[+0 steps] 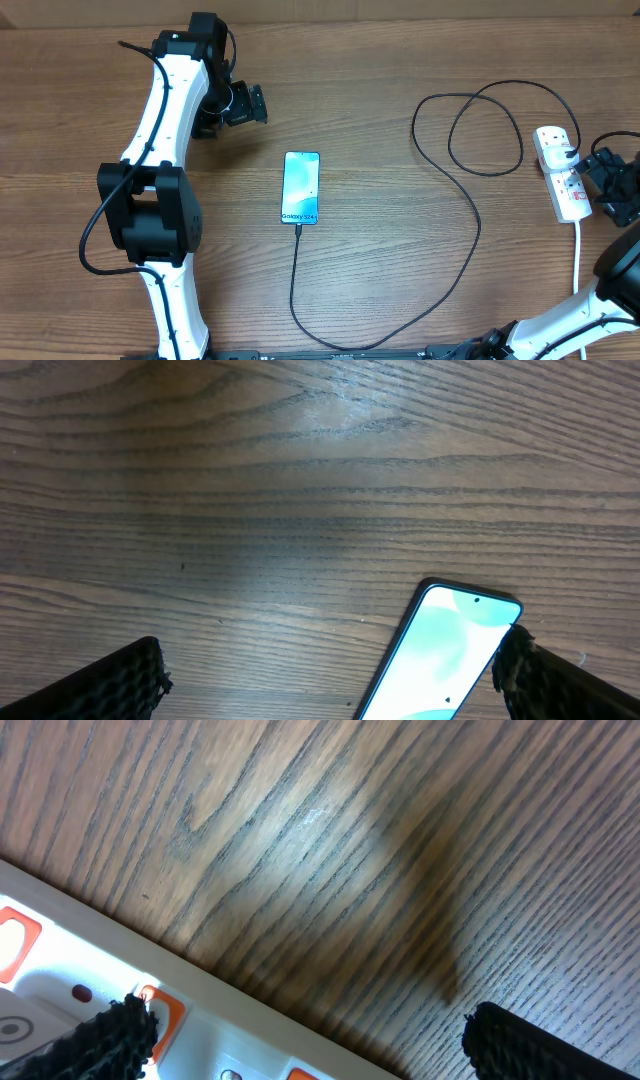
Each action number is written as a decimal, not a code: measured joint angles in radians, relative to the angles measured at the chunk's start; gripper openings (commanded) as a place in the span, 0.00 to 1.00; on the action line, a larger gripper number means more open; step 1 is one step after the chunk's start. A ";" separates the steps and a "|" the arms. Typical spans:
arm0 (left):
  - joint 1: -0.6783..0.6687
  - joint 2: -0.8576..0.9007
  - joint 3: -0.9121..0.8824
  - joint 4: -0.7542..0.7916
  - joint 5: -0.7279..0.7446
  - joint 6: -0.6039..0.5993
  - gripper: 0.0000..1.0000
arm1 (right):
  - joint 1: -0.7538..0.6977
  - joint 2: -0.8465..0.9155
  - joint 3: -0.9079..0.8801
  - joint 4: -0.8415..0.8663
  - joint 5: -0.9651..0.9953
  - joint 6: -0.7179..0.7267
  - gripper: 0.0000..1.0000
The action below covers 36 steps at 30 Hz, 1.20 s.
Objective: Plug charger to phone and switch on socket
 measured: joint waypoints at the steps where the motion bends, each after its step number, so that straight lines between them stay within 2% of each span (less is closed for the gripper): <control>1: 0.000 0.000 0.000 0.000 0.000 0.000 1.00 | 0.000 0.000 0.000 -0.002 0.000 0.000 1.00; 36: 0.000 0.000 0.000 0.000 0.000 0.000 1.00 | 0.000 0.000 0.006 -0.061 -0.049 0.003 1.00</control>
